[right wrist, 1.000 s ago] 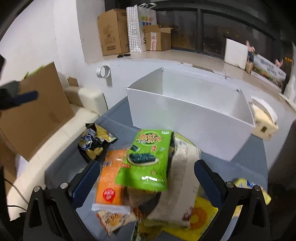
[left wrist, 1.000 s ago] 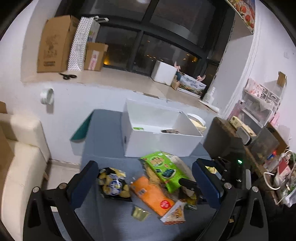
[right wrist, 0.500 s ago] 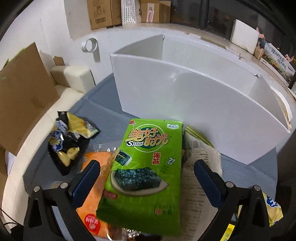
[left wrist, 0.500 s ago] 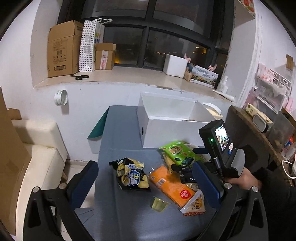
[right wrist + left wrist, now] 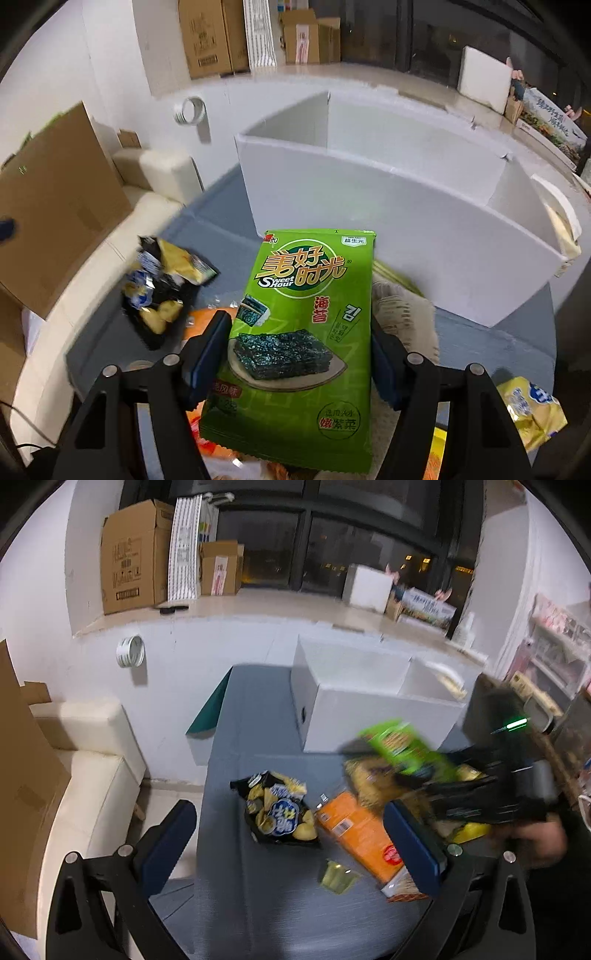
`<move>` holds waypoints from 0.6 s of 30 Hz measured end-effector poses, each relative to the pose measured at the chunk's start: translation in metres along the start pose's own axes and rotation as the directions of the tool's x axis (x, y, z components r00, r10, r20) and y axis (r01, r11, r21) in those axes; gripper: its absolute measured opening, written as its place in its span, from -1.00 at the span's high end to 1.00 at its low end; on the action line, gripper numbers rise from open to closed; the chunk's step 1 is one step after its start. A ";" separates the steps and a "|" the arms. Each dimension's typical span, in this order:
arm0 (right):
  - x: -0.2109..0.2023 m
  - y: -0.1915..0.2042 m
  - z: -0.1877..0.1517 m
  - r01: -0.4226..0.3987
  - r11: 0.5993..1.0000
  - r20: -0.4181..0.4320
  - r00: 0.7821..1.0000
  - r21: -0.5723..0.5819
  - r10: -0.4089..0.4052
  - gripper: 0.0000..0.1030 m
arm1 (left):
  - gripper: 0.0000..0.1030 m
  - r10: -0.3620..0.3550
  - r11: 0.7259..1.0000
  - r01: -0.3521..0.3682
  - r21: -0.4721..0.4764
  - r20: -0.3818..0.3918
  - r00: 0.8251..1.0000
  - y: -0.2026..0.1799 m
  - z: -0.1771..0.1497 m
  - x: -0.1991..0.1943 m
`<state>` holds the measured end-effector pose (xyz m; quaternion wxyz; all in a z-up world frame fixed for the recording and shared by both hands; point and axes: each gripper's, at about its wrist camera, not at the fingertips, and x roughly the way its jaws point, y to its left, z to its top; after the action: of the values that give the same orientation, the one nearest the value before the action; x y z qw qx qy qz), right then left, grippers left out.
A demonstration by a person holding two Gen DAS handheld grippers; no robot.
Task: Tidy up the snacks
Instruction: 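Grasp a second green seaweed bag with the right tool and lift, then grasp the black-and-yellow chip bag with the left tool while the right holds seaweed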
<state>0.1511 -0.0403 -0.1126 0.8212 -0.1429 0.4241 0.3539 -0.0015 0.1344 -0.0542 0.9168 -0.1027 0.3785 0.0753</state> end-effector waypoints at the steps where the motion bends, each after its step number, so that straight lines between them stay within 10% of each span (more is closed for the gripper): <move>1: -0.012 -0.001 -0.001 -0.007 1.000 0.024 1.000 0.001 0.007 -0.43 | -1.00 0.007 1.000 -0.007 0.005 -0.020 1.000 -0.001 0.000 0.007; 18: -0.130 -0.039 -0.054 -0.046 0.992 0.205 0.979 0.120 0.021 -0.43 | -0.95 0.178 0.984 -0.173 0.042 -0.302 0.937 -0.003 -0.004 0.162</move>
<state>0.0958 -0.1571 -0.0438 0.8614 -0.0476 0.3616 0.3535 0.1103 0.1402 -0.1718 0.8379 -0.0719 0.5234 0.1373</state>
